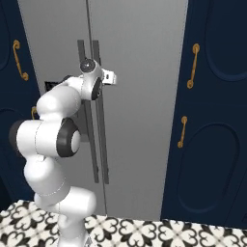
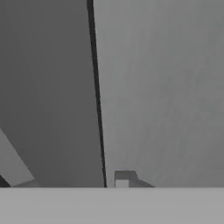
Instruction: Grab a lemon wedge from the fridge and one ice cube from the ice bowl, and put them in the glass of lemonade.
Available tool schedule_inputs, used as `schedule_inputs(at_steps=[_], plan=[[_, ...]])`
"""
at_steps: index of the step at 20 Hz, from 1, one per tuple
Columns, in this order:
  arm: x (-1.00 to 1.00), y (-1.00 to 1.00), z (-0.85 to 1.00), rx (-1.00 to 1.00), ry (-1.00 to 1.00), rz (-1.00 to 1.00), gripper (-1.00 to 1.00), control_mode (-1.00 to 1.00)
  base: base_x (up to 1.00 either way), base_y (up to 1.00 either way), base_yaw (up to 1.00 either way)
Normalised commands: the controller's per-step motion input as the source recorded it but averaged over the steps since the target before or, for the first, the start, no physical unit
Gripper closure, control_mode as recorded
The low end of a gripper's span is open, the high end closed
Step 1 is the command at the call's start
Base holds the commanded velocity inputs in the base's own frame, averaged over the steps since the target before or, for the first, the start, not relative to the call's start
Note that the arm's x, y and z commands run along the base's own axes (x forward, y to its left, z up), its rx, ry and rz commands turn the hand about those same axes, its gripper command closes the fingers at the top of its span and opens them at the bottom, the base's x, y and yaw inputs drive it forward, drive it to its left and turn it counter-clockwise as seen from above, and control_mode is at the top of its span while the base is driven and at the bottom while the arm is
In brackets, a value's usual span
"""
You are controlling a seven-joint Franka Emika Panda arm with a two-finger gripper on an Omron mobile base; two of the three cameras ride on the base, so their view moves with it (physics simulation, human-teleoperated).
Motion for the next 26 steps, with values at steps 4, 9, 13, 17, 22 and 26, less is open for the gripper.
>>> schedule_inputs(at_steps=[4,9,13,17,22,26], plan=[[-0.18,-0.94,0.06,0.02,0.02,-0.13,1.00,-1.00,0.00,0.00,0.00],[-0.65,-1.00,0.26,0.10,0.00,-0.11,1.00,-1.00,0.00,0.00,0.00],[-0.82,-1.00,0.31,0.19,0.05,-0.13,1.00,-1.00,0.00,0.00,0.00],[-0.80,-1.00,0.15,0.17,0.03,-0.12,1.00,-1.00,0.00,0.00,0.00],[-0.55,-1.00,0.09,0.12,0.01,-0.10,1.00,-1.00,0.00,0.00,0.00],[-0.46,-1.00,0.02,0.12,0.00,-0.08,1.00,-1.00,0.00,0.00,0.00]])
